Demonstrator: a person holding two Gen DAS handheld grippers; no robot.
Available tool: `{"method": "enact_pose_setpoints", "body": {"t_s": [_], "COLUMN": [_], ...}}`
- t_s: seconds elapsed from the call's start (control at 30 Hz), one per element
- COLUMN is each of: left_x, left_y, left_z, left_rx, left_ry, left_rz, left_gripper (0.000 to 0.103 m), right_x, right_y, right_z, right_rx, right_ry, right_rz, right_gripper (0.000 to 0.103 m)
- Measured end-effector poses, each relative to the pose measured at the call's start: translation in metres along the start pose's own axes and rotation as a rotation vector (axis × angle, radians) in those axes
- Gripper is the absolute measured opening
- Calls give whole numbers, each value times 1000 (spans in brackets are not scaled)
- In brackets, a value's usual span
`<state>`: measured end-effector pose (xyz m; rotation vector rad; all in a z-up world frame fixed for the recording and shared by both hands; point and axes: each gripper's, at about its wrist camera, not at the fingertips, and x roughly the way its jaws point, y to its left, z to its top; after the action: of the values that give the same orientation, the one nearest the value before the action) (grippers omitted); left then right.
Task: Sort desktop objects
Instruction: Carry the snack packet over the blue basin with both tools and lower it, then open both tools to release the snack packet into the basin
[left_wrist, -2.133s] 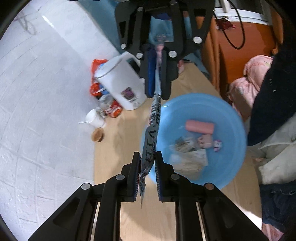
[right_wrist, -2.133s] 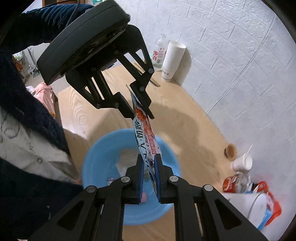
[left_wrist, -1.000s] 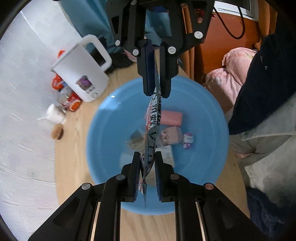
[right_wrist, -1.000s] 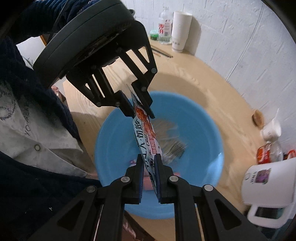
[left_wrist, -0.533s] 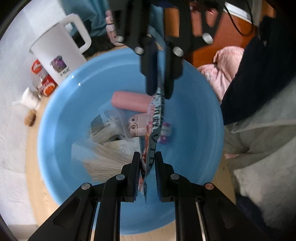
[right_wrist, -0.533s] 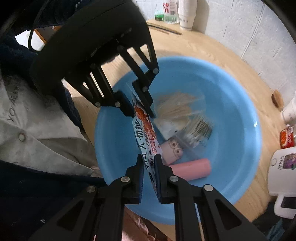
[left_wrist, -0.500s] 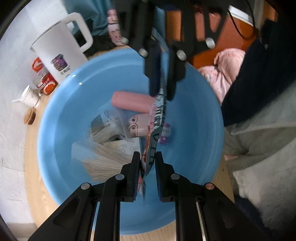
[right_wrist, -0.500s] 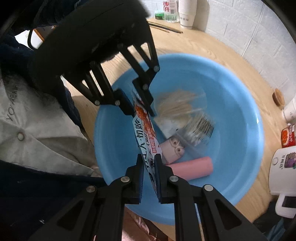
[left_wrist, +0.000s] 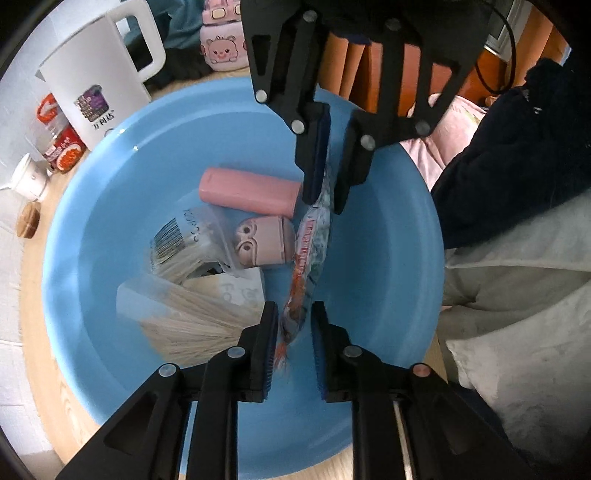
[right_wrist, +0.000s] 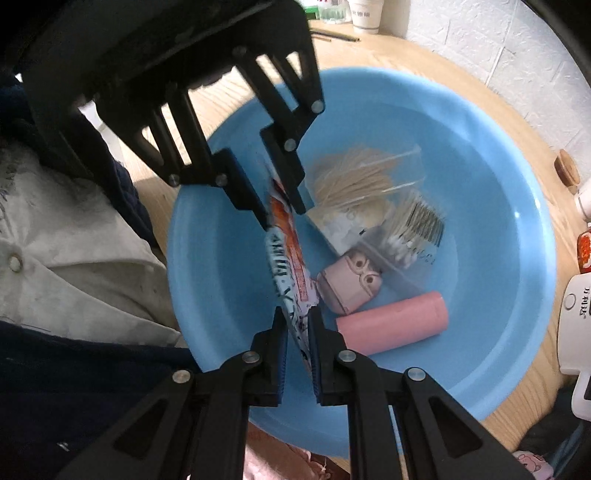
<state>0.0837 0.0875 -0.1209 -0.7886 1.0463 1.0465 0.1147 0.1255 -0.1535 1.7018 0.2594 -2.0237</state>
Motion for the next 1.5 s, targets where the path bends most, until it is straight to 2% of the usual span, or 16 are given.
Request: {"method": "enact_pose_setpoints", "body": {"t_s": [0.07, 0.33, 0.5, 0.53, 0.57, 0.6, 0.63, 0.67, 0.7, 0.73, 0.93, 1.3, 1.5], "left_x": [1, 3, 2, 2, 1, 0, -3, -4, -5, -5, -10, -21, -29], "left_y": [2, -1, -5, -5, -6, -7, -9, -10, -12, -13, -2, -8, -17], "left_z": [0, -3, -5, -6, -6, -5, -5, -5, -6, -7, -9, -13, -14], "left_rx": [-12, -24, -24, -23, -21, -22, -26, -34, -44, -51, -83, -70, -70], "left_ry": [2, -5, -9, -12, -16, -22, -33, -40, -41, -36, -19, -27, -42], "left_rz": [0, -15, -11, -3, 14, 31, 41, 60, 71, 68, 92, 122, 131], "left_gripper": [30, 37, 37, 40, 49, 57, 70, 81, 85, 90, 95, 95, 96], "right_x": [4, 5, 6, 6, 6, 6, 5, 3, 1, -2, -8, -12, -17], "right_y": [2, 2, 3, 3, 3, 2, 2, 1, 1, 1, 1, 1, 0], "right_z": [1, 3, 3, 4, 4, 4, 4, 4, 4, 3, -1, -1, -5], "right_rx": [-6, 7, 3, 4, 8, 14, 23, 33, 47, 53, 65, 84, 134], "right_ry": [7, -1, 7, 8, 7, 5, 3, 1, -7, -18, -30, -41, -75], "right_rz": [2, 3, 3, 2, -2, -5, -8, -9, -13, -11, -31, -62, -81], "right_gripper": [11, 11, 11, 11, 12, 17, 38, 50, 66, 67, 67, 67, 67]}}
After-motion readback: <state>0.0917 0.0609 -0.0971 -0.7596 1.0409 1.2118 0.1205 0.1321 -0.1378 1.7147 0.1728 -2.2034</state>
